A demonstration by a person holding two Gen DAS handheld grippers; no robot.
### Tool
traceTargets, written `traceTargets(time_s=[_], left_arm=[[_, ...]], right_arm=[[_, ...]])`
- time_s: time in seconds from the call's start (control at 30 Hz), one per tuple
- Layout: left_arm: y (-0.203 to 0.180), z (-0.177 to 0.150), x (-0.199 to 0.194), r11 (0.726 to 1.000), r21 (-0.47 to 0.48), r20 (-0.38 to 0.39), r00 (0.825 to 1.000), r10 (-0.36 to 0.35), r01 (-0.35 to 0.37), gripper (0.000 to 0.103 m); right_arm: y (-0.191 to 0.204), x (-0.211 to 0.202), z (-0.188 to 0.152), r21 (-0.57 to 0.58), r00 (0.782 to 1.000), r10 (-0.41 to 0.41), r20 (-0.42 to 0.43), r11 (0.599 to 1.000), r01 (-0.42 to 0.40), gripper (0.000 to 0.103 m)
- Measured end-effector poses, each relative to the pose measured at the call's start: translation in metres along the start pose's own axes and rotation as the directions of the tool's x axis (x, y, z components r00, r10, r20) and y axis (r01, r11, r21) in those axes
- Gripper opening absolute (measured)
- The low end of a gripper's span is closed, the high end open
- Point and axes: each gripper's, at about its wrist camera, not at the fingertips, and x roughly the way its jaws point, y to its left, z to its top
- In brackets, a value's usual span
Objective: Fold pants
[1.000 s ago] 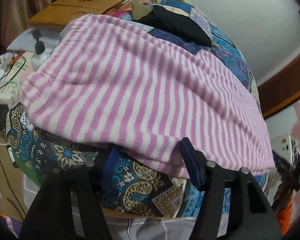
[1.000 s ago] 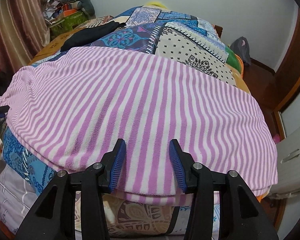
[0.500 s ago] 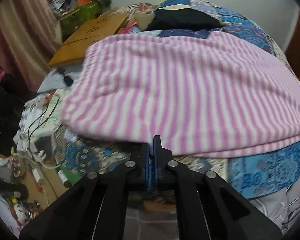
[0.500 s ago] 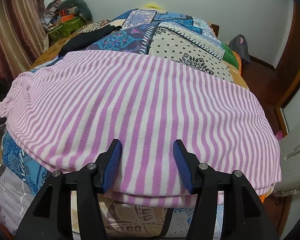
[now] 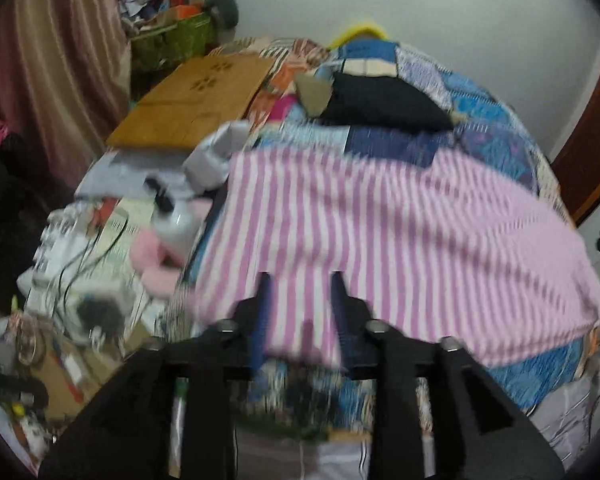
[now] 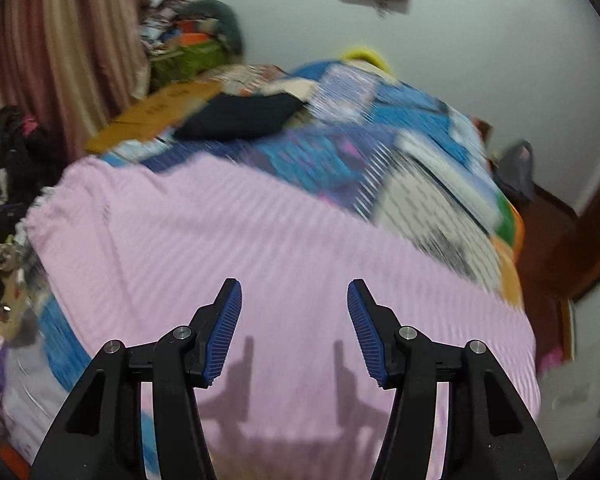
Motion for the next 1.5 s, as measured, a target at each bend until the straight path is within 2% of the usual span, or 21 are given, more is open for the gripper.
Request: traceTargets(time_s=[0.07,0.23,0.3,0.37,0.47,0.63,0.67,0.73,0.77,0.8,0.83,0.87,0.93,1.0,1.1,1.23,1.33,1.4,1.47,1.5], left_arm=[[0.007,0.020,0.013,1.000,-0.002,0.012,1.000,-0.015,0.015,0.048],[0.034,0.059,0.065,0.999,-0.027,-0.066,0.997,-0.030,0.029,0.050],[0.043,0.069,0.081,0.999,-0.030,-0.087,0.996,-0.023,0.020,0.057],[0.049,0.078,0.094,1.000,-0.011,-0.094,0.996,-0.009,0.008,0.068],[0.057,0.088,0.108,1.000,-0.011,-0.099,0.995,-0.012,0.011,0.073],[0.059,0.090,0.135,1.000,-0.006,-0.167,0.985,-0.031,0.030,0.073],[0.058,0.087,0.139,1.000,0.000,-0.169,0.985,-0.024,0.025,0.073],[0.057,0.086,0.140,1.000,0.002,-0.159,0.987,-0.025,0.026,0.068],[0.056,0.085,0.140,0.999,0.002,-0.148,0.988,-0.033,0.034,0.060],[0.055,0.085,0.139,0.999,0.000,-0.143,0.989,-0.044,0.045,0.057],[0.053,0.084,0.137,0.999,0.001,-0.133,0.990,-0.044,0.045,0.052],[0.051,0.084,0.137,0.999,0.007,-0.125,0.991,-0.040,0.041,0.043],[0.044,0.084,0.132,0.999,0.042,-0.099,0.995,-0.028,0.032,0.028],[0.035,0.086,0.126,0.997,0.081,-0.060,0.998,0.011,-0.006,0.025],[0.027,0.089,0.130,0.986,0.142,-0.035,0.995,0.091,-0.086,0.024],[0.025,0.097,0.141,0.975,0.179,-0.056,0.988,0.145,-0.133,0.029],[0.035,0.105,0.125,0.984,0.131,-0.060,0.989,0.132,-0.124,0.030],[0.038,0.107,0.107,0.987,0.116,-0.041,0.993,0.115,-0.109,0.036],[0.040,0.104,0.082,0.984,0.115,0.003,0.991,0.136,-0.135,0.050],[0.041,0.101,0.073,0.984,0.114,0.018,0.991,0.134,-0.135,0.053]], right_arm=[[0.016,0.015,0.026,-0.042,0.999,0.038,0.013,0.998,-0.037,0.056],[0.047,0.068,0.070,-0.131,0.994,0.110,-0.025,0.985,-0.113,0.056],[0.056,0.098,0.086,-0.155,0.990,0.128,-0.061,0.979,-0.136,0.056],[0.064,0.124,0.098,-0.166,0.984,0.149,-0.097,0.973,-0.163,0.056],[0.072,0.165,0.114,-0.160,0.972,0.179,-0.149,0.966,-0.202,0.056],[0.083,0.225,0.123,-0.121,0.926,0.255,-0.280,0.947,-0.298,0.057],[0.086,0.229,0.122,-0.127,0.923,0.257,-0.288,0.945,-0.302,0.059],[0.098,0.229,0.116,-0.183,0.935,0.229,-0.272,0.941,-0.284,0.050],[0.103,0.227,0.114,-0.212,0.939,0.221,-0.263,0.936,-0.280,0.037],[0.110,0.222,0.111,-0.241,0.943,0.213,-0.255,0.931,-0.276,0.031],[0.112,0.221,0.112,-0.257,0.949,0.198,-0.246,0.931,-0.261,0.019],[0.114,0.218,0.112,-0.277,0.958,0.176,-0.228,0.931,-0.237,0.014],[0.117,0.210,0.111,-0.300,0.972,0.139,-0.188,0.935,-0.192,0.012],[0.118,0.205,0.113,-0.313,0.984,0.098,-0.147,0.939,-0.140,0.012],[0.117,0.209,0.119,-0.306,0.993,0.030,-0.112,0.950,-0.063,0.012],[0.117,0.229,0.125,-0.299,0.984,-0.010,-0.177,0.953,-0.044,0.014],[0.111,0.203,0.128,-0.280,0.988,-0.017,-0.156,0.960,-0.028,0.020],[0.098,0.177,0.129,-0.231,0.989,0.017,-0.148,0.972,-0.052,0.023],[0.079,0.144,0.126,-0.170,0.990,0.055,-0.132,0.982,-0.077,0.035],[0.071,0.128,0.123,-0.149,0.991,0.061,-0.119,0.986,-0.078,0.038]])
